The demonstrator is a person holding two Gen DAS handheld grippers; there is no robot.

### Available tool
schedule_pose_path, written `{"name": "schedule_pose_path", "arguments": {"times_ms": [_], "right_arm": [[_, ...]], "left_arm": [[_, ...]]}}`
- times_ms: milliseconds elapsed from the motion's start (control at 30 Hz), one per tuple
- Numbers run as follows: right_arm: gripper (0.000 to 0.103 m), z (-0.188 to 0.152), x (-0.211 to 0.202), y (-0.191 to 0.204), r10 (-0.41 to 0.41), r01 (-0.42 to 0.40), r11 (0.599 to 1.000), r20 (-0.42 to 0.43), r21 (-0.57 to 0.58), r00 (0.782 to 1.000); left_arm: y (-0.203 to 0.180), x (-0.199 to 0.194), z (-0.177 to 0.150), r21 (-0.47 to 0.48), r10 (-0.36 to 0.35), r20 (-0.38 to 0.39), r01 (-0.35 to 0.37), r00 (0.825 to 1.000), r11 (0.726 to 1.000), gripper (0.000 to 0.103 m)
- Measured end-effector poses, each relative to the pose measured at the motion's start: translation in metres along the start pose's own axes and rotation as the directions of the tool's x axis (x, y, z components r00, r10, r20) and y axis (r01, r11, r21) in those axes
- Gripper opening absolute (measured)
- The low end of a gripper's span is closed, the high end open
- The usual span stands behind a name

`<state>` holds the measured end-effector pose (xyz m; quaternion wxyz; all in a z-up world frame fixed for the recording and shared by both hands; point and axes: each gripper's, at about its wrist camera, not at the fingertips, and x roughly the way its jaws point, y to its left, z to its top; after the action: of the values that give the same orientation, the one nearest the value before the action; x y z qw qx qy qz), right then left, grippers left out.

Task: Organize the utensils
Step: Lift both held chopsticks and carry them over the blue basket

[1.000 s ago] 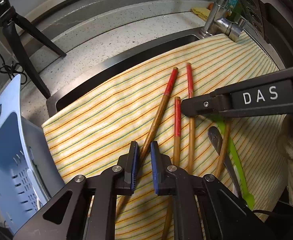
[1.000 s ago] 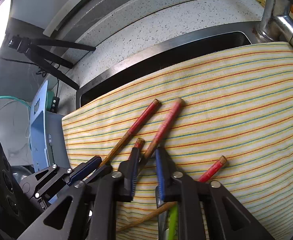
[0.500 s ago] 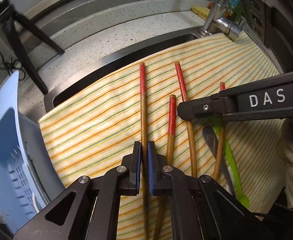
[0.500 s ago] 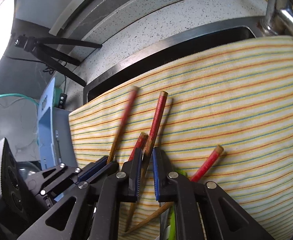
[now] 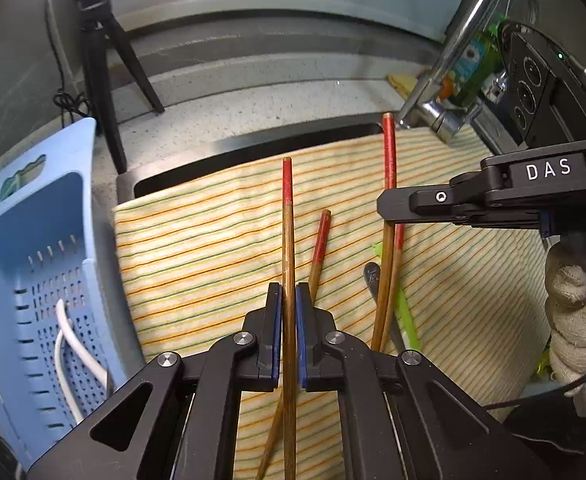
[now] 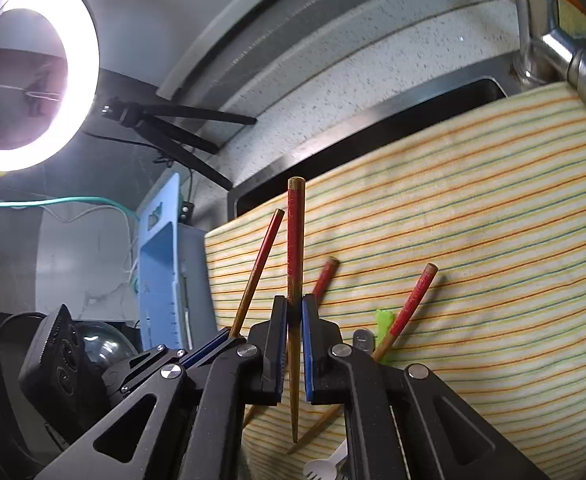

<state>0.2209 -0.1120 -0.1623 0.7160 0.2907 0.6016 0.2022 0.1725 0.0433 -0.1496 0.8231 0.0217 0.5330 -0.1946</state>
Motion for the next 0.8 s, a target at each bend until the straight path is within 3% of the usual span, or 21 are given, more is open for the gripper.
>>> {"name": "schedule_pose_path", "arguments": {"times_ms": [167, 367, 800], "right_arm": [[0.006, -0.001, -0.017, 0.016, 0.061, -0.061, 0.998, 0.007, -0.020, 0.998], [0.006, -0.001, -0.020, 0.052, 0.127, -0.128, 0.989, -0.017, -0.078, 0.992], [0.006, -0.013, 0.049, 0.142, 0.134, -0.154, 0.964, -0.105, -0.217, 0.985]], "left_arm": [[0.013, -0.030, -0.010, -0.054, -0.007, 0.067, 0.010, 0.998, 0.998, 0.005], [0.043, -0.069, -0.024, -0.127, 0.046, 0.133, -0.029, 0.990, 0.991, 0.005], [0.118, -0.100, -0.060, -0.315, 0.169, 0.169, -0.109, 0.971, 0.943, 0.005]]}}
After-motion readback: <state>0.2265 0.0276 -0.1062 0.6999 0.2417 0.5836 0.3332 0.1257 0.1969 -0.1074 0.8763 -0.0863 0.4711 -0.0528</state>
